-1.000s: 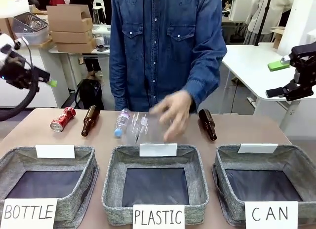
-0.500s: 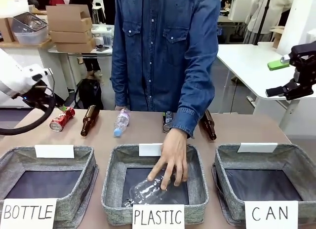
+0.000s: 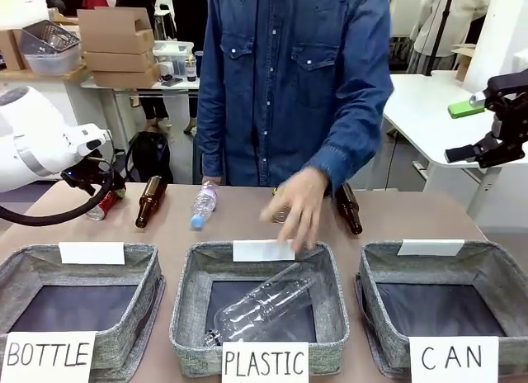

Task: Sort the can waste into the basket.
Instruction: Pick up the can waste from the table and place it in the right Fabric basket.

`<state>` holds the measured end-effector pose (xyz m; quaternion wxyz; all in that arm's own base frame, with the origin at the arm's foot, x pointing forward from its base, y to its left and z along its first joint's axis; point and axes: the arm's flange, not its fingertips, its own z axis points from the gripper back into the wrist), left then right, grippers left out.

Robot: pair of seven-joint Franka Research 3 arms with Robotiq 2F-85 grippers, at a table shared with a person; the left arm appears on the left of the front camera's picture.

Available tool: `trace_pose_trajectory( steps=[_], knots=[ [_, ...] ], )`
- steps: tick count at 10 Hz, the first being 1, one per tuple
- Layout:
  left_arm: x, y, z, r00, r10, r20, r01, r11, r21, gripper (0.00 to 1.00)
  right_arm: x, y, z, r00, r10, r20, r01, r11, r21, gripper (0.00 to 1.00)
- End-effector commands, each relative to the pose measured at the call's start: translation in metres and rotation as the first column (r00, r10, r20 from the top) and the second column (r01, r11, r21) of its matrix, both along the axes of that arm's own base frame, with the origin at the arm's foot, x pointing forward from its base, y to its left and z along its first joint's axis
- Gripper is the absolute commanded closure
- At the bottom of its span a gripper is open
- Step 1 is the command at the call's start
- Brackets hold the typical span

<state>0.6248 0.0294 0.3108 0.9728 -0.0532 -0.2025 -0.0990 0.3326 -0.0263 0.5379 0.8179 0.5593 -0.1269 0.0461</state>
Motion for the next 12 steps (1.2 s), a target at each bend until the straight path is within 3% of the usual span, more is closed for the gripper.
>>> trace_pose_trajectory(
  steps=[1,2,3,4,5,8,10,11,12],
  knots=[
    [0.005,0.0,0.005,0.999,0.016,-0.033,-0.015,1.0,0.022,0.6,0.003,0.001,0.001,1.0,0.007,0.028,-0.008,1.0,0.015,0.0],
    [0.003,0.0,0.006,0.999,0.014,-0.035,-0.013,1.0,0.026,0.6,0.003,0.001,0.001,1.0,0.007,0.028,-0.008,1.0,0.015,0.0],
    [0.002,0.001,0.006,0.999,0.011,-0.044,-0.01,1.0,0.029,1.0,0.003,0.001,0.001,1.0,0.007,0.028,-0.008,1.0,0.015,0.0],
    [0.0,0.0,0.006,0.998,0.006,-0.056,-0.004,0.999,0.041,0.66,0.003,0.001,0.001,1.0,0.007,0.028,-0.008,1.0,0.015,0.0],
    [-0.002,-0.001,0.009,0.997,-0.006,-0.072,0.009,0.999,0.043,1.0,0.003,0.001,0.001,1.0,0.007,0.028,-0.008,1.0,0.015,0.0],
    [-0.01,-0.003,0.023,0.998,-0.011,-0.061,0.011,1.0,0.003,1.0,0.003,0.001,0.001,1.0,0.007,0.028,-0.008,1.0,0.015,0.0],
    [-0.024,0.0,0.049,0.999,-0.024,-0.044,0.023,0.999,-0.023,1.0,0.003,0.001,0.001,1.0,0.007,0.028,-0.008,1.0,0.015,0.0],
    [-0.053,0.002,0.084,0.991,-0.117,-0.069,0.109,0.988,-0.108,1.0,0.003,0.001,0.001,1.0,0.007,0.028,-0.008,1.0,0.015,0.0],
    [-0.1,-0.001,0.129,0.968,-0.25,-0.028,0.241,0.953,-0.185,1.0,0.003,0.001,0.001,1.0,0.007,0.028,-0.008,1.0,0.015,0.0]
  ],
)
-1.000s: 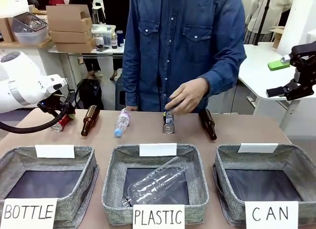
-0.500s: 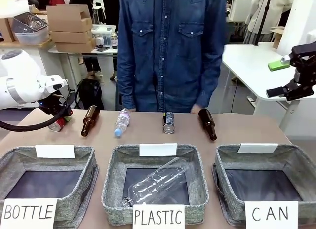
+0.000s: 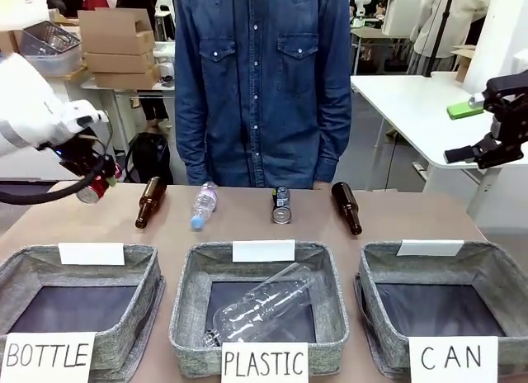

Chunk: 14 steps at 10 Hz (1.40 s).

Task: Sort the can waste into the basket.
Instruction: Pick up the can waste from the table and place it in the right Fabric basket.

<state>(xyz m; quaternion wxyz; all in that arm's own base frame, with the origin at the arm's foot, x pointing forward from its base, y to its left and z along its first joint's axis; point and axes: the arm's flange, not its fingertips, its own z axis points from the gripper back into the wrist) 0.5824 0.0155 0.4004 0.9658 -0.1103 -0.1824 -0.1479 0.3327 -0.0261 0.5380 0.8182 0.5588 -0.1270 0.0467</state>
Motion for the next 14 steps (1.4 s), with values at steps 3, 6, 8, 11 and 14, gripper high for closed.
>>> trace_pose_trajectory(
  steps=[3,6,8,11,14],
  knots=[
    [-0.22,-0.007,0.128,0.815,-0.548,0.189,0.577,0.8,-0.168,1.0,0.003,0.001,0.001,1.0,0.007,0.027,-0.007,1.0,0.016,0.0],
    [-0.289,-0.028,0.13,0.591,-0.729,0.344,0.793,0.603,-0.085,1.0,0.003,0.001,0.001,1.0,0.007,0.027,-0.007,1.0,0.016,0.0],
    [-0.286,-0.034,0.139,0.648,-0.7,0.3,0.754,0.647,-0.117,1.0,0.003,0.001,0.001,1.0,0.007,0.027,-0.007,1.0,0.016,0.0],
    [-0.286,-0.034,0.139,0.648,-0.7,0.3,0.754,0.647,-0.117,1.0,0.003,0.001,0.001,1.0,0.007,0.027,-0.007,1.0,0.016,0.0],
    [-0.291,-0.18,0.144,0.298,-0.846,0.443,0.954,0.283,-0.1,0.62,-0.007,-0.011,0.004,0.998,0.064,0.007,-0.064,0.998,0.005,0.0]
  ],
)
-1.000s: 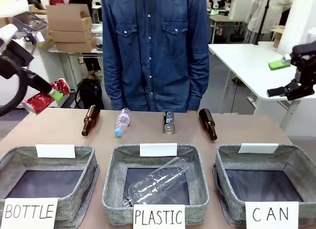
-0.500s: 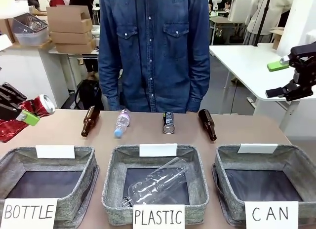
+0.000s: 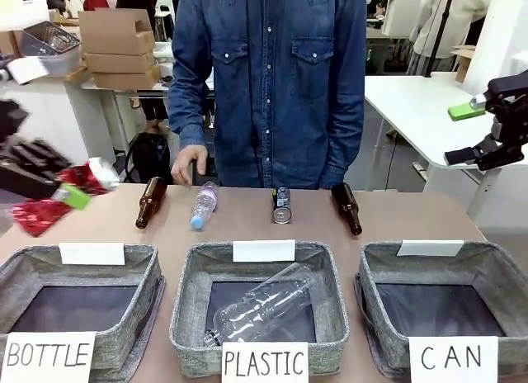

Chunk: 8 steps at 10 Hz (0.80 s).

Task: Sort the can waste into the basket.
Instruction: Pick up the can waste from the table and place it in the right Fabric basket.

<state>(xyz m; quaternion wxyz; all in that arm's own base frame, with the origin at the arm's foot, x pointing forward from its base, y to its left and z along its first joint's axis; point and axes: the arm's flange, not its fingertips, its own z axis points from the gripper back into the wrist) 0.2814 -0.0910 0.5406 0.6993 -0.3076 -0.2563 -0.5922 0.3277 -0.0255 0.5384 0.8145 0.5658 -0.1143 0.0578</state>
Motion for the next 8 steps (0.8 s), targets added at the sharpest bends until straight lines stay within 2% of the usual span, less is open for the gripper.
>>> trace_pose_trajectory(
  steps=[1,2,3,4,5,6,7,8],
  knots=[
    [0.006,-0.146,0.011,0.941,-0.337,0.023,0.338,0.939,-0.067,0.62,-0.006,-0.026,0.007,1.0,-0.025,0.01,0.026,0.999,-0.026,0.0],
    [-0.006,-0.217,0.021,0.866,-0.5,0.014,0.5,0.865,-0.032,0.62,-0.015,-0.05,0.01,0.995,-0.095,0.013,0.096,0.994,-0.052,0.0],
    [-0.017,-0.276,0.028,0.872,-0.485,-0.075,0.483,0.875,-0.034,0.62,-0.027,-0.075,0.009,0.985,-0.17,0.01,0.17,0.982,-0.077,0.0],
    [-0.027,-0.334,0.03,0.9,-0.425,-0.091,0.425,0.905,-0.026,0.62,-0.042,-0.104,0.008,0.973,-0.23,0.005,0.229,0.969,-0.091,0.0],
    [-0.031,-0.385,0.029,0.914,-0.4,-0.063,0.402,0.915,0.023,0.62,-0.059,-0.129,0.007,0.958,-0.285,0.004,0.283,0.951,-0.127,0.0],
    [-0.029,-0.433,0.028,0.913,-0.408,-0.02,0.408,0.911,0.061,0.62,-0.078,-0.146,0.004,0.95,-0.311,0.013,0.308,0.935,-0.174,0.0],
    [-0.018,-0.487,0.025,0.887,-0.462,-0.016,0.462,0.883,0.087,0.62,-0.097,-0.16,-0.001,0.939,-0.342,0.034,0.342,0.919,-0.195,0.0],
    [-0.01,-0.534,0.017,0.892,-0.449,-0.049,0.451,0.888,0.089,0.62,-0.113,-0.171,-0.008,0.931,-0.362,0.043,0.364,0.911,-0.193,0.0]
  ],
)
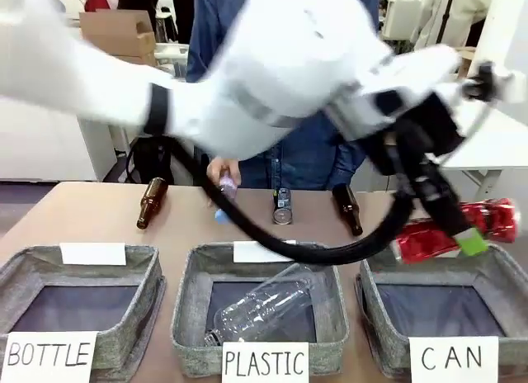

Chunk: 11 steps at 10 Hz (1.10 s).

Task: Sort the can waste into the basket.
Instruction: Pick up the can waste from the table and place it in the right Fabric basket.

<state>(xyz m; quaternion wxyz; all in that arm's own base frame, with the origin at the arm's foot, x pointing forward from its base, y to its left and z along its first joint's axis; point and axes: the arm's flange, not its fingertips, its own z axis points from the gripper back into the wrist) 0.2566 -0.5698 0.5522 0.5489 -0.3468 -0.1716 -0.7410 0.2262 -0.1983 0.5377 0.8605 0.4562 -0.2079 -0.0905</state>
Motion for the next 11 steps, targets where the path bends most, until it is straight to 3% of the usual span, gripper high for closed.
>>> trace_pose_trajectory(
  steps=[1,2,3,4,5,6,9,11],
  knots=[
    [0.023,-0.095,-0.01,1.0,-0.009,0.009,0.008,0.995,0.101,0.62,-0.025,-0.01,-0.016,0.999,-0.022,0.028,0.022,1.0,0.005,0.0],
    [0.044,-0.118,-0.025,0.996,-0.003,0.087,-0.009,0.991,0.13,0.62,-0.035,-0.02,-0.024,0.998,-0.061,0.018,0.06,0.998,0.009,0.0],
    [0.078,-0.107,-0.029,0.994,0.087,0.061,-0.097,0.98,0.174,0.62,-0.041,-0.031,-0.03,0.995,-0.094,0.033,0.094,0.995,0.017,0.0],
    [0.023,-0.07,-0.042,0.999,-0.004,0.054,-0.001,0.997,0.082,0.62,-0.026,-0.017,-0.012,0.999,-0.051,0.002,0.051,0.999,0.011,0.0],
    [0.023,-0.07,-0.042,0.999,-0.004,0.054,-0.001,0.997,0.082,0.62,-0.026,-0.017,-0.012,0.999,-0.051,0.002,0.051,0.999,0.011,0.0],
    [0.057,-0.09,-0.065,0.997,0.035,0.07,-0.044,0.991,0.126,0.62,-0.026,-0.017,-0.012,0.999,-0.051,0.002,0.051,0.999,0.011,0.0],
    [0.063,-0.099,-0.076,0.989,0.026,0.146,-0.044,0.991,0.128,0.62,-0.026,-0.017,-0.012,0.999,-0.051,0.002,0.051,0.999,0.011,0.0],
    [0.062,-0.099,-0.076,0.987,0.009,0.16,-0.026,0.994,0.104,0.04,-0.026,-0.017,-0.012,0.999,-0.051,0.002,0.051,0.999,0.011,0.0]
  ],
)
